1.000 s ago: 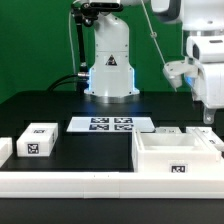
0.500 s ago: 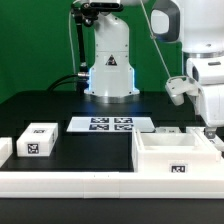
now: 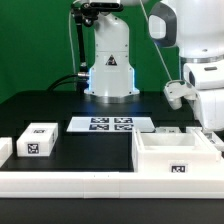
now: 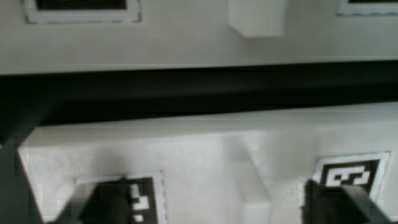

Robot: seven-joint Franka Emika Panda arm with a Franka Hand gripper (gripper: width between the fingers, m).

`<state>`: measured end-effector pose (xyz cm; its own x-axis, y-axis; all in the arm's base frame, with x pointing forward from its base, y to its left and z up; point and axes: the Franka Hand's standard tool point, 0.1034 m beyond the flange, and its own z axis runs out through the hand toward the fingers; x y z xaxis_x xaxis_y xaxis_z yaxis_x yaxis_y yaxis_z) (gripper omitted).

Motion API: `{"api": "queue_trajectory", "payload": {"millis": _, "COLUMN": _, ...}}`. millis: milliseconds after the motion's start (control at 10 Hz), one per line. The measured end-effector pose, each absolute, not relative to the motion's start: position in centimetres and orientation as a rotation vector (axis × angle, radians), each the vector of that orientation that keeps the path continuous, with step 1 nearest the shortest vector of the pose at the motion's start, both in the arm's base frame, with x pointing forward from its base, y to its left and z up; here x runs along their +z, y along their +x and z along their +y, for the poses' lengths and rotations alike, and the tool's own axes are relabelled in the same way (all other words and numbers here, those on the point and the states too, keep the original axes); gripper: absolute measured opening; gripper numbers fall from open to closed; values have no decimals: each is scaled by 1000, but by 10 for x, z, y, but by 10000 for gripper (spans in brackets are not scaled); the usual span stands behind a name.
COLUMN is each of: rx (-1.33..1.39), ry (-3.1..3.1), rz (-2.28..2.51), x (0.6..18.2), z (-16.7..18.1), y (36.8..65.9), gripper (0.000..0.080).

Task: Assemble cabinet

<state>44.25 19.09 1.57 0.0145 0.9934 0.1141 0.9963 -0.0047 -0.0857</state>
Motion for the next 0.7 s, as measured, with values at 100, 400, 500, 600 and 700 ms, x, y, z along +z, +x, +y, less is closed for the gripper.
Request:
{"api": "queue_trajectory", "payload": {"millis": 100, "rx": -31, "ry": -2131, "rz": -2110, "x": 15, "z": 191, "y": 442, "gripper": 307}}
{"api": "queue_trajectory", "payload": {"millis": 400, "rx": -32, "ry": -2132, "rz": -2110, "x": 16, "z": 191, "y": 443, "gripper": 61}}
{"api": "queue_trajectory", "payload": {"millis": 500, "rx": -32, "ry": -2132, "rz": -2110, "x": 16, "z": 191, "y": 443, "gripper": 61}}
{"api": "queue_trajectory", "payload": {"millis": 600, "rx": -32, "ry": -2132, "rz": -2110, "x": 16, "z": 191, "y": 443, "gripper": 61}}
{"api": "queue_trajectory", "payload": {"millis": 700, "rx": -32, "ry": -2132, "rz": -2110, "x": 16, "z": 191, "y": 443, "gripper": 61}}
